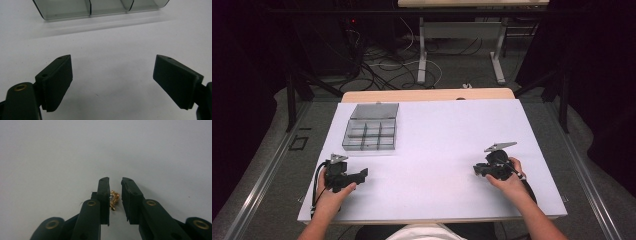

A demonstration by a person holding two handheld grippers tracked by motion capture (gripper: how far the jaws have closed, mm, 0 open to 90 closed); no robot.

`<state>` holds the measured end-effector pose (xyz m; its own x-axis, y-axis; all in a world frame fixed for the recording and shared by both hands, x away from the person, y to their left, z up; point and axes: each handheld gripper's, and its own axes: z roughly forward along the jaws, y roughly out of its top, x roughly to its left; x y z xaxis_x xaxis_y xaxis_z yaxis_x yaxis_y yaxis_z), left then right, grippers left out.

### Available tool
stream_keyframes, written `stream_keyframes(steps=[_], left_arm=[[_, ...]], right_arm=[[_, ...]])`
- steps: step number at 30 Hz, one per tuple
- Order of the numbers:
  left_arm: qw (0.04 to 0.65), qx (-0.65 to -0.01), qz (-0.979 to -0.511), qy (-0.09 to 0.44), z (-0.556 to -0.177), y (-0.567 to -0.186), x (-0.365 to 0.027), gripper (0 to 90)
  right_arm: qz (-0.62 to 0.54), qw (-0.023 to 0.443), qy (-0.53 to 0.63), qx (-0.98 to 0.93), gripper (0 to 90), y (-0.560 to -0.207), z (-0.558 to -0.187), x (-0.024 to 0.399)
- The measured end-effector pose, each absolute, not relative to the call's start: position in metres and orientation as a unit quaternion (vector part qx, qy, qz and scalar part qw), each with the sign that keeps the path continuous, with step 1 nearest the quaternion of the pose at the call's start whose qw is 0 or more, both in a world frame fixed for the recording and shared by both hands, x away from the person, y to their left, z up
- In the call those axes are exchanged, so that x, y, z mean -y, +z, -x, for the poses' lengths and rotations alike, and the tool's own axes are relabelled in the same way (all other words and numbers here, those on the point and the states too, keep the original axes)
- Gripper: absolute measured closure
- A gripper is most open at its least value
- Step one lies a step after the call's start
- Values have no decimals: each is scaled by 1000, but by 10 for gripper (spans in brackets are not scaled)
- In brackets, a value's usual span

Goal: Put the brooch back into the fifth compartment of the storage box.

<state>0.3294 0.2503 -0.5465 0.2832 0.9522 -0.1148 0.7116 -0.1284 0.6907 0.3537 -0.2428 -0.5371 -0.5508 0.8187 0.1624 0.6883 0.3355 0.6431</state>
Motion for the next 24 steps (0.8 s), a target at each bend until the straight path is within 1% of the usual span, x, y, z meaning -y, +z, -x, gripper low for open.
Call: stream_keyframes(steps=[3,7,8,9,12,13,19,24], left_arm=[[331,-571,-729,181,-329,-546,-250,157],[331,-570,-729,181,-330,-547,-250,158],[331,-570,-729,181,-330,-547,-250,158],[331,-570,-729,182,-330,-547,-250,157],[332,-571,-729,182,-330,-547,-250,158],[332,-571,-729,182,-330,-547,-250,158],[332,-571,-729,182,-329,-547,-250,157],[332,-570,-729,181,-329,-546,-250,157]], right_arm=[[-476,95,340,-806,719,-537,-355,243],[-483,85,326,-808,711,-543,-358,240],[-483,81,321,-811,715,-545,-359,240],[-484,85,318,-811,734,-546,-360,239],[-486,76,318,-811,785,-545,-358,234],[-477,84,311,-817,803,-545,-358,234],[-464,68,312,-826,812,-543,-355,226],[-462,66,320,-824,812,-540,-355,227]])
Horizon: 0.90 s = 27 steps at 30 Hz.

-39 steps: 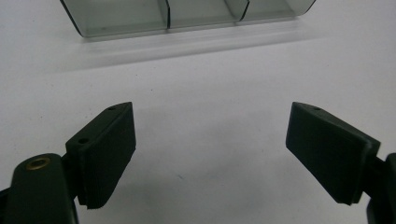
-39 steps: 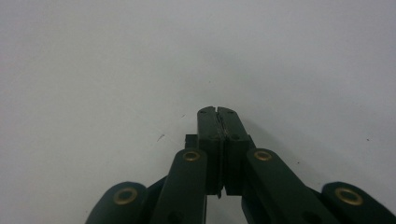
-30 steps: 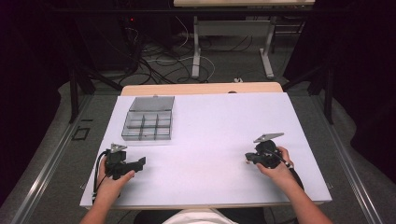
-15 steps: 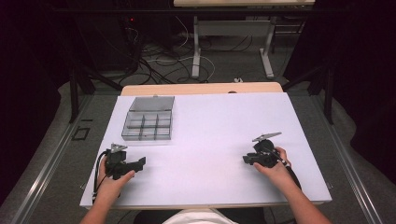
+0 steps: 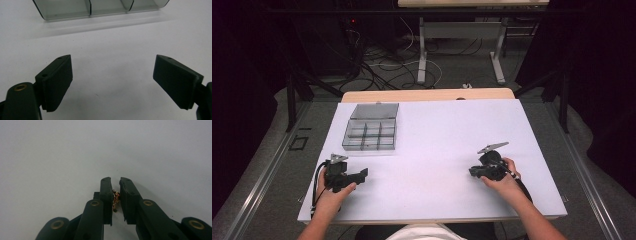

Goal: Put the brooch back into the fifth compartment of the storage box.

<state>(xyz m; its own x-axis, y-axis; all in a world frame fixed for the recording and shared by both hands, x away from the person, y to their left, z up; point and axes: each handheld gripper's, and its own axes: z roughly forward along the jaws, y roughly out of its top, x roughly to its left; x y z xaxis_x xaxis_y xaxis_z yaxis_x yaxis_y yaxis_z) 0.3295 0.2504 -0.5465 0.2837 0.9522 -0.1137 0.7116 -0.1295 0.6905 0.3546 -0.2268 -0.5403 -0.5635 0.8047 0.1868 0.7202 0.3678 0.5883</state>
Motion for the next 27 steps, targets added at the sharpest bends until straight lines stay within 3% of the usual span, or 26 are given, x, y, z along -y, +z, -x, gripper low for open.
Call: stream_keyframes(steps=[16,27], left_arm=[[332,-561,-736,183,-329,-545,-247,157],[342,-559,-733,183,-327,-544,-248,158]], right_arm=[[-461,65,382,-798,813,-523,-354,227],[-445,61,409,-794,813,-504,-366,203]])
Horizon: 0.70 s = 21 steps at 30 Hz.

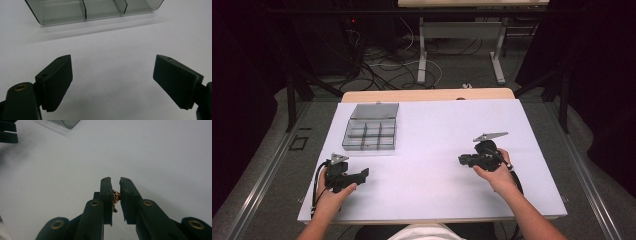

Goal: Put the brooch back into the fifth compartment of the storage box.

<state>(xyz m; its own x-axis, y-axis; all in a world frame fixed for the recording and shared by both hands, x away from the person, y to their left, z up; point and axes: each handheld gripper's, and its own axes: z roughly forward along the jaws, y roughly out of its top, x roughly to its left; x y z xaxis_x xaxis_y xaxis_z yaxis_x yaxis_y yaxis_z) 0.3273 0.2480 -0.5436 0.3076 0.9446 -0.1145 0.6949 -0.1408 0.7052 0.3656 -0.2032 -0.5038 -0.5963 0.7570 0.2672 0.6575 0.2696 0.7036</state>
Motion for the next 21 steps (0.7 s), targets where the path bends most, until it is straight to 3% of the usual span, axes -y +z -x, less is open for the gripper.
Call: stream_keyframes(steps=[21], left_arm=[[346,-548,-739,186,-324,-541,-246,157]], right_arm=[[-413,65,423,-804,814,-465,-393,153]])
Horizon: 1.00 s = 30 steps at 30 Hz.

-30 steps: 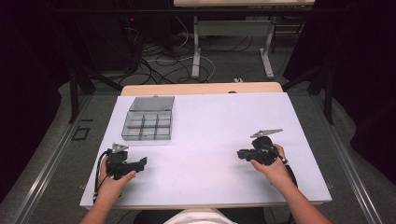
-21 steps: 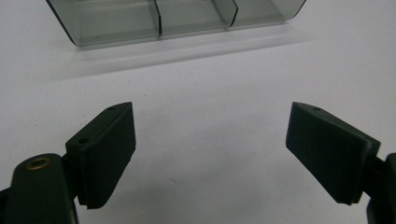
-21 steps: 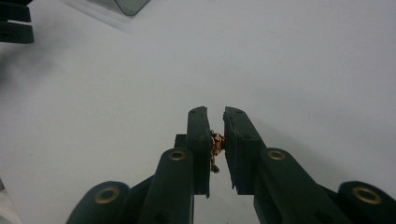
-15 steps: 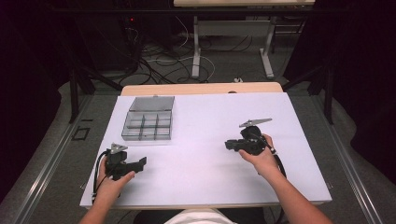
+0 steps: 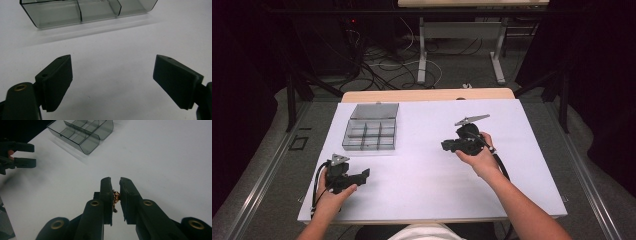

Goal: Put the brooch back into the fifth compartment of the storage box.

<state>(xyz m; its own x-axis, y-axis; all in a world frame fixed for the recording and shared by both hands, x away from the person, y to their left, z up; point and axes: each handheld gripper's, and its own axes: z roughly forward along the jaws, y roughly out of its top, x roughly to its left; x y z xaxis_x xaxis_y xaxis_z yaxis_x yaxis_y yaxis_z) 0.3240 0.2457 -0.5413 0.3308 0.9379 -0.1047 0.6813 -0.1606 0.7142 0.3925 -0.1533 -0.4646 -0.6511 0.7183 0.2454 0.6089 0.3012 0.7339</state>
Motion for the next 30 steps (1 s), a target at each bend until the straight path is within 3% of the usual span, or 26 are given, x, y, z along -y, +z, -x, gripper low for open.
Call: stream_keyframes(steps=[30], left_arm=[[324,-545,-755,166,-327,-548,-243,157]], right_arm=[[-371,73,419,-826,814,-444,-410,93]])
